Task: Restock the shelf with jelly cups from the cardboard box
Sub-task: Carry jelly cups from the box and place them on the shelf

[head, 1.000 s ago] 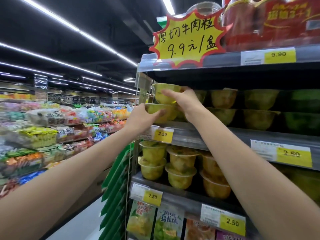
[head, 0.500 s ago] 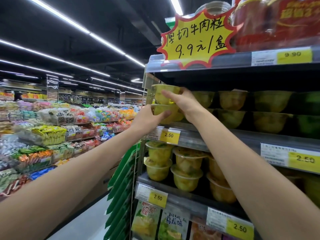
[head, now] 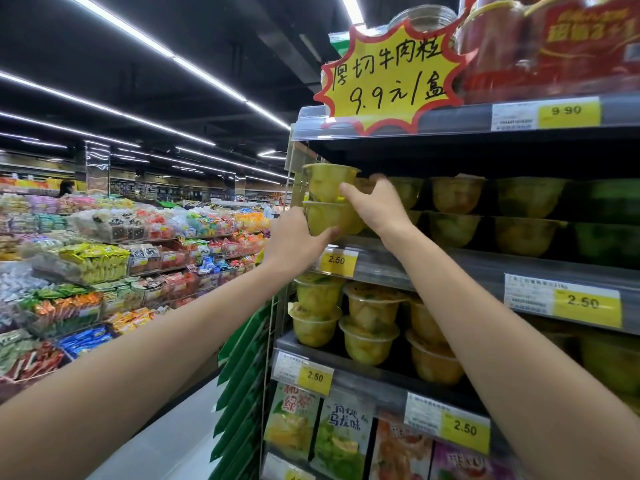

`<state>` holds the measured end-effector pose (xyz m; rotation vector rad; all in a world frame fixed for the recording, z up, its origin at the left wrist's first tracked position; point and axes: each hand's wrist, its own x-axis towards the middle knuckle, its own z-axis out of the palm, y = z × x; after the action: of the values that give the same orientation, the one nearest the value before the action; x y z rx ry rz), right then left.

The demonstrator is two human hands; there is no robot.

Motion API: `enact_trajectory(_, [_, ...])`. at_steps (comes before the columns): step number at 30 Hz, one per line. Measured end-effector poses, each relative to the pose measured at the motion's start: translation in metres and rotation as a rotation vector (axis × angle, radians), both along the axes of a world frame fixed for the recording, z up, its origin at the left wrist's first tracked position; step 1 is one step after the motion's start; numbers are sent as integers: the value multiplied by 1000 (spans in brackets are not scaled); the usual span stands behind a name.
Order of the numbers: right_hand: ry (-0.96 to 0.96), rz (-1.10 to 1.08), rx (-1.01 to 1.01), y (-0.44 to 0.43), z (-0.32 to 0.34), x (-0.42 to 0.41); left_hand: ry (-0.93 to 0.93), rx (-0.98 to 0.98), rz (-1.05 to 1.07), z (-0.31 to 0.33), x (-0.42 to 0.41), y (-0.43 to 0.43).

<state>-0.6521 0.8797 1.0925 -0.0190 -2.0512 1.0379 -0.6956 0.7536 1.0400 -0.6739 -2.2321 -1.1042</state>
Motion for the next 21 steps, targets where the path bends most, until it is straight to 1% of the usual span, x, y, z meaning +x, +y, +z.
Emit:
enact_trajectory(3, [-32, -100, 106, 1, -7, 15, -8, -101, 58, -2, 9, -1])
enact_trajectory(6, [-90, -221, 265, 0, -17, 36, 15, -163, 73, -7, 23, -2])
enact_trajectory(14, [-126, -550, 741, 0, -66, 88, 150, -383, 4, -43, 62, -5])
enact_trajectory(17, [-156, -579, 798, 4, -87, 111, 199, -467, 4, -61, 79, -4])
enact_trajectory(21, [-249, -572, 859, 4, -117, 146, 224, -570, 1, -83, 105, -4])
